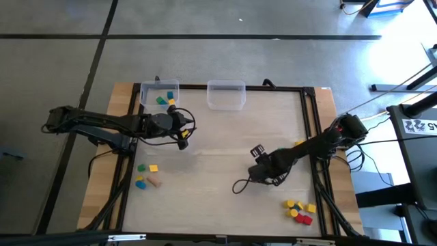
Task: Sort blocks by size
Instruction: Put the yellow square game block into the top left transparent bin
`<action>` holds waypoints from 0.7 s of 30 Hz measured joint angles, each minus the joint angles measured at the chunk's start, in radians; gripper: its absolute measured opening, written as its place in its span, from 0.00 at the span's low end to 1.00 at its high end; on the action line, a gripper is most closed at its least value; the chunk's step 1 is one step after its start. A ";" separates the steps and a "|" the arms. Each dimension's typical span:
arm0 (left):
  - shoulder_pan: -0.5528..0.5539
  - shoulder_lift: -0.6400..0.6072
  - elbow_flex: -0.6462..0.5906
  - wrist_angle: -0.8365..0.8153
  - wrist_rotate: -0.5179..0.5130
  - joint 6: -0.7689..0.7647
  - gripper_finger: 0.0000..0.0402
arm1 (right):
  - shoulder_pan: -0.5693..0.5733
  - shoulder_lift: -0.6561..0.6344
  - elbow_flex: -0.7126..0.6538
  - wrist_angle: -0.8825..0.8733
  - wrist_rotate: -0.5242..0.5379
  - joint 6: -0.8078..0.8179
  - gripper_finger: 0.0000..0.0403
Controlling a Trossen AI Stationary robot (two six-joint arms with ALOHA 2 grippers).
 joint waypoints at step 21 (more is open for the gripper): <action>0.000 -0.419 0.000 -0.041 -0.006 0.090 0.39 | -0.479 0.000 0.157 0.574 0.099 -0.290 0.36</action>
